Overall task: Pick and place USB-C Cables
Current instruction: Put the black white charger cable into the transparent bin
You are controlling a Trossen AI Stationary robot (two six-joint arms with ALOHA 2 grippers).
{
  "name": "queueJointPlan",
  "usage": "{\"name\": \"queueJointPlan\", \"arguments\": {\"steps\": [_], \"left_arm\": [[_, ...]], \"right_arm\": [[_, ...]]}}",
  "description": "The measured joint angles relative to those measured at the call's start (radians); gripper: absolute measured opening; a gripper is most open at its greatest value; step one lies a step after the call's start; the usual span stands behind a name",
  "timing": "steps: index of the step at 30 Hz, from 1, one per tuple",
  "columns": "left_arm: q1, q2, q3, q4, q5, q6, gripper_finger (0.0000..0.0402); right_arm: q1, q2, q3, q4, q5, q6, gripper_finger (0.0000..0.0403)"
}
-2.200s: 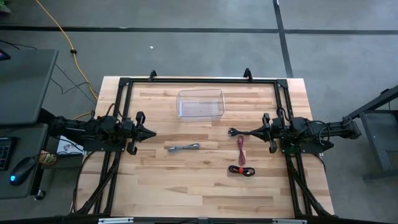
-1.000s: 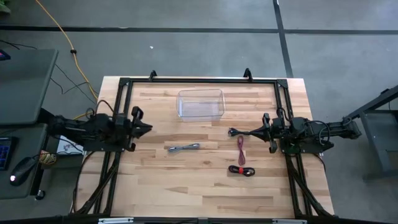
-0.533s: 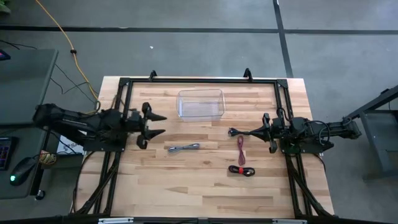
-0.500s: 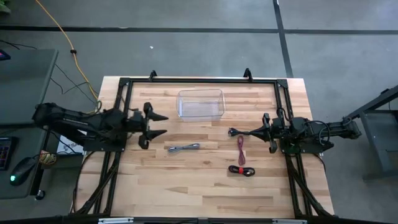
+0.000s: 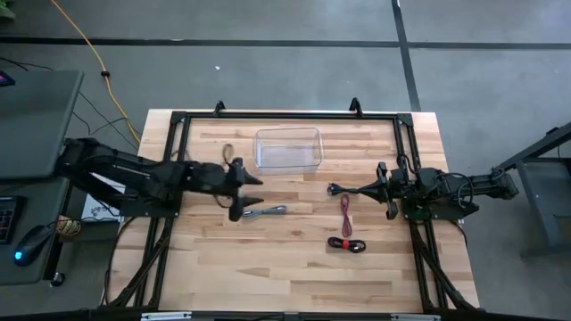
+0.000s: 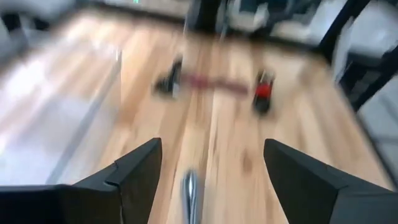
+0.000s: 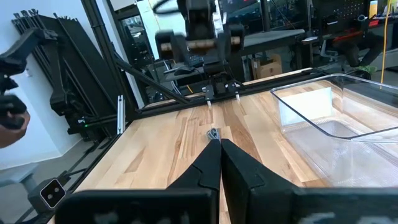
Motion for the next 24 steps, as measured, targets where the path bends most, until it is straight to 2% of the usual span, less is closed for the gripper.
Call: {"name": "queueJointPlan", "arguments": {"steps": [8, 12, 18, 24], "left_arm": [[-0.073, 0.271, 0.003, 0.022, 0.046, 0.036, 0.0264], [-0.118, 0.386, 0.003, 0.079, -0.018, 0.002, 0.0264], [-0.145, 0.517, 0.003, 0.091, -0.184, -0.041, 0.0264], [-0.136, 0.589, 0.008, 0.108, -0.152, -0.118, 0.0263]], "right_arm": [[0.0, 0.0, 0.0, 0.0, 0.0, 0.0, 0.0], [0.0, 0.0, 0.0, 0.0, 0.0, 0.0, 0.0], [0.0, 0.0, 0.0, 0.0, 0.0, 0.0, 0.0], [0.0, 0.0, 0.0, 0.0, 0.0, 0.0, 0.0]]}}
